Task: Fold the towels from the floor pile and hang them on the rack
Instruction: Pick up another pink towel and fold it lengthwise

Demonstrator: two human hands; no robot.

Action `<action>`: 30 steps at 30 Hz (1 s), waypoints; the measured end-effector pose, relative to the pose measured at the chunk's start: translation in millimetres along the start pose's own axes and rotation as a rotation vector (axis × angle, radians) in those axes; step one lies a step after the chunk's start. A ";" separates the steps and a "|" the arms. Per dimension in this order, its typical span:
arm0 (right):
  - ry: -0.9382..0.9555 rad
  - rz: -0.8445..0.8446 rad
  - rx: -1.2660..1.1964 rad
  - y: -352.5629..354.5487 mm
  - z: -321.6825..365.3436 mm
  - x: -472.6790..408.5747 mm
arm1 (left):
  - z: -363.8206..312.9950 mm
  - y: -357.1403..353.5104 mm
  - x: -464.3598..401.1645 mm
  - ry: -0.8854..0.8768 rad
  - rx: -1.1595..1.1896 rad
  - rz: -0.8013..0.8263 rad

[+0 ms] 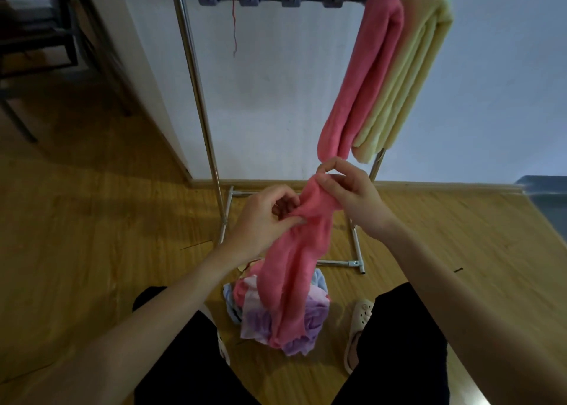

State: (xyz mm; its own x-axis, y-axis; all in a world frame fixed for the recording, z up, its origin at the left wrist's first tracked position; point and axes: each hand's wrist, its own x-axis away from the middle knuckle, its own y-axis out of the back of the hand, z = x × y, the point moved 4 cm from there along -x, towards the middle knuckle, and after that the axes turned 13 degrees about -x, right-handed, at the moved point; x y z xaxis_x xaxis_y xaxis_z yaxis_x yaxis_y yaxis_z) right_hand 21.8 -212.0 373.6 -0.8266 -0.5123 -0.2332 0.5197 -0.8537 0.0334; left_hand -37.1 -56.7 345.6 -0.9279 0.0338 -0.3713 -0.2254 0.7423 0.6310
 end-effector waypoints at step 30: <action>0.051 0.274 0.168 26.3 65.3 7.1 | -15.5 9.2 -12.7 0.052 0.130 0.365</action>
State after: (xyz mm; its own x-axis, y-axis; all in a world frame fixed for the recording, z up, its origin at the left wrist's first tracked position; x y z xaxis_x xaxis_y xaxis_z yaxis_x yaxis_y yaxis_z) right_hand 15.5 -244.2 436.3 -0.6468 -0.7233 -0.2417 0.6747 -0.6905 0.2608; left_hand -32.0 -60.6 366.7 -0.9548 0.2796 -0.1008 0.1586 0.7662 0.6227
